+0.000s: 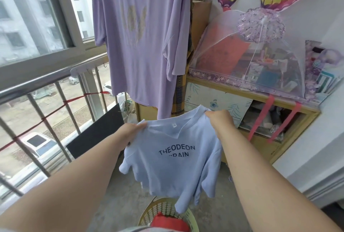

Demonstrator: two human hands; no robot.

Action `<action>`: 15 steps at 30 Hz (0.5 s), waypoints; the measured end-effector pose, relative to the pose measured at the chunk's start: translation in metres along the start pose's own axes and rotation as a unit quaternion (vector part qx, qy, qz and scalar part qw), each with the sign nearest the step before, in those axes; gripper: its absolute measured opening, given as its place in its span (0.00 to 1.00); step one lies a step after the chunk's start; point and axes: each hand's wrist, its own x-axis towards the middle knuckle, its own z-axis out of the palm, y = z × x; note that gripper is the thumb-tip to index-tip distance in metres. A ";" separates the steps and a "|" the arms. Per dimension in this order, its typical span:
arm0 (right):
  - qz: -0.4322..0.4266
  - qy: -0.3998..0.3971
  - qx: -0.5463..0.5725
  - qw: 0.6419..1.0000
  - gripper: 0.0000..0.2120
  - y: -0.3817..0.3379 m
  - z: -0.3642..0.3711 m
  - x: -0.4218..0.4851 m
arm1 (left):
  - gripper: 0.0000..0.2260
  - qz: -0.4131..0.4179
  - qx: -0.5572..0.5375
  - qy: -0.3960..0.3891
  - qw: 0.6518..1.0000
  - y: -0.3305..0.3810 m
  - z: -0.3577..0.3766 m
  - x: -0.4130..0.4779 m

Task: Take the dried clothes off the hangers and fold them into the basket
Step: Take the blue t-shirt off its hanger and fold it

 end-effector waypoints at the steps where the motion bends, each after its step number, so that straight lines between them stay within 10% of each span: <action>1: 0.014 -0.013 0.036 0.999 0.12 0.002 0.003 0.000 | 0.21 -0.001 -0.021 -0.002 1.000 0.004 0.004 -0.001; 9: 0.073 -0.042 0.099 0.991 0.17 0.022 0.032 -0.008 | 0.12 -0.003 -0.057 -0.028 0.998 0.026 0.031 -0.014; 15: -0.040 -0.088 0.057 0.994 0.14 0.029 0.069 -0.024 | 0.16 0.037 -0.035 -0.049 0.998 0.037 0.059 -0.030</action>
